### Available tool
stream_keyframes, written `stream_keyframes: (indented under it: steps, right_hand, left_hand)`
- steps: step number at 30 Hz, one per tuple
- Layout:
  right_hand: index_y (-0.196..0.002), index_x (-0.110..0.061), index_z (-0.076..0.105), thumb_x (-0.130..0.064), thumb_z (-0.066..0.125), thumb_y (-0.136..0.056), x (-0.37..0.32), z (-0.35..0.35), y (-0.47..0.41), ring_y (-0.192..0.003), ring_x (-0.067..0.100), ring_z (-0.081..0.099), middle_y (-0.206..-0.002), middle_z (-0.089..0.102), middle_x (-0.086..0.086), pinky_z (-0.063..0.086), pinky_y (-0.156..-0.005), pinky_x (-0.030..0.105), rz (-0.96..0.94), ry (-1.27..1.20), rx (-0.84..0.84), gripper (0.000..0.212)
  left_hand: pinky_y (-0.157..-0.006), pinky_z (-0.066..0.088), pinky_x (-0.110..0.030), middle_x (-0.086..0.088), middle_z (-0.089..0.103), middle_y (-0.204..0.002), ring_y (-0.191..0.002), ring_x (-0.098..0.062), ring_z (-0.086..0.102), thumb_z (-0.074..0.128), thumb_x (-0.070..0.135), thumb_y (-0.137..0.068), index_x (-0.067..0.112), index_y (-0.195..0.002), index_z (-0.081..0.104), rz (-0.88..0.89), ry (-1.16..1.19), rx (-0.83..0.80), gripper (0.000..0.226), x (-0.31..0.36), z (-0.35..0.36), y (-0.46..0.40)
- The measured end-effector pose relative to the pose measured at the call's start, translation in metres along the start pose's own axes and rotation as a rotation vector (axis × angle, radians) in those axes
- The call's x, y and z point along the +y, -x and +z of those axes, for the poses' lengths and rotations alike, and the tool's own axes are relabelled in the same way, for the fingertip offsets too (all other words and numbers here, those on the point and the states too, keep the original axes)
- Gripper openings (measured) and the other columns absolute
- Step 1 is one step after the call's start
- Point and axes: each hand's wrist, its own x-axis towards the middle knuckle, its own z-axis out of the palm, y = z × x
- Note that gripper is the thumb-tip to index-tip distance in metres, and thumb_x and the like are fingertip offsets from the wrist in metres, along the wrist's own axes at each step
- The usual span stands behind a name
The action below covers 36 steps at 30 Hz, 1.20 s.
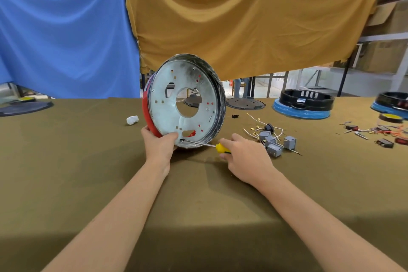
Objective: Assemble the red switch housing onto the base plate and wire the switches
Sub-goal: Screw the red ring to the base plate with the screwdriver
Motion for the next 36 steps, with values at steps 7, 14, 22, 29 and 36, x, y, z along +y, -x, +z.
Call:
stream_keyframes:
  steps: [7, 14, 22, 29, 36]
  right_hand:
    - [-0.122, -0.028, 0.059, -0.042, 0.054, -0.097, 0.008, 0.002, 0.000, -0.093, 0.027, 0.063, -0.100, 0.056, -0.002, 0.051, -0.074, 0.038, 0.102, -0.123, 0.009, 0.029]
    - [-0.121, -0.026, 0.060, -0.042, 0.054, -0.098, 0.012, 0.001, 0.002, -0.099, 0.028, 0.061, -0.099, 0.058, 0.001, 0.048, -0.074, 0.037, 0.173, -0.206, 0.047, 0.029]
    - [-0.128, -0.027, 0.058, -0.042, 0.053, -0.099, 0.010, -0.001, 0.003, -0.110, 0.028, 0.059, -0.107, 0.060, 0.002, 0.050, -0.082, 0.040, 0.188, -0.238, 0.077, 0.033]
    - [-0.133, -0.030, 0.057, -0.043, 0.053, -0.098, 0.009, -0.001, 0.003, -0.103, 0.026, 0.061, -0.105, 0.061, 0.000, 0.051, -0.079, 0.039, 0.186, -0.245, 0.099, 0.037]
    - [-0.134, -0.029, 0.055, -0.043, 0.052, -0.099, 0.009, -0.001, 0.002, -0.101, 0.024, 0.061, -0.106, 0.061, 0.000, 0.050, -0.078, 0.037, 0.199, -0.253, 0.104, 0.038]
  left_hand:
    - [-0.070, 0.059, -0.033, -0.002, 0.058, -0.113, -0.101, -0.019, 0.065, 0.066, 0.000, -0.083, 0.016, -0.122, 0.039, -0.078, 0.033, 0.030, 0.051, 0.004, 0.003, -0.001]
    - [-0.064, 0.062, -0.035, -0.012, 0.067, -0.112, -0.087, -0.022, 0.069, 0.061, 0.039, -0.086, 0.008, -0.121, 0.057, -0.173, -0.118, 0.044, 0.047, 0.011, -0.002, 0.002]
    - [-0.107, 0.037, -0.043, -0.020, 0.048, -0.136, -0.127, -0.037, 0.043, 0.045, 0.063, -0.088, -0.002, -0.136, 0.045, -0.166, -0.666, 0.264, 0.081, 0.017, -0.002, 0.001]
    - [-0.111, 0.030, -0.046, -0.020, 0.030, -0.148, -0.137, -0.037, 0.027, 0.060, 0.049, -0.087, 0.001, -0.145, 0.027, -0.056, -0.678, 0.282, 0.083, 0.016, -0.004, 0.004]
    - [-0.107, 0.028, -0.050, -0.011, 0.032, -0.148, -0.137, -0.029, 0.027, 0.065, 0.034, -0.089, 0.015, -0.140, 0.045, 0.505, -0.868, 0.282, 0.058, 0.022, -0.003, 0.021]
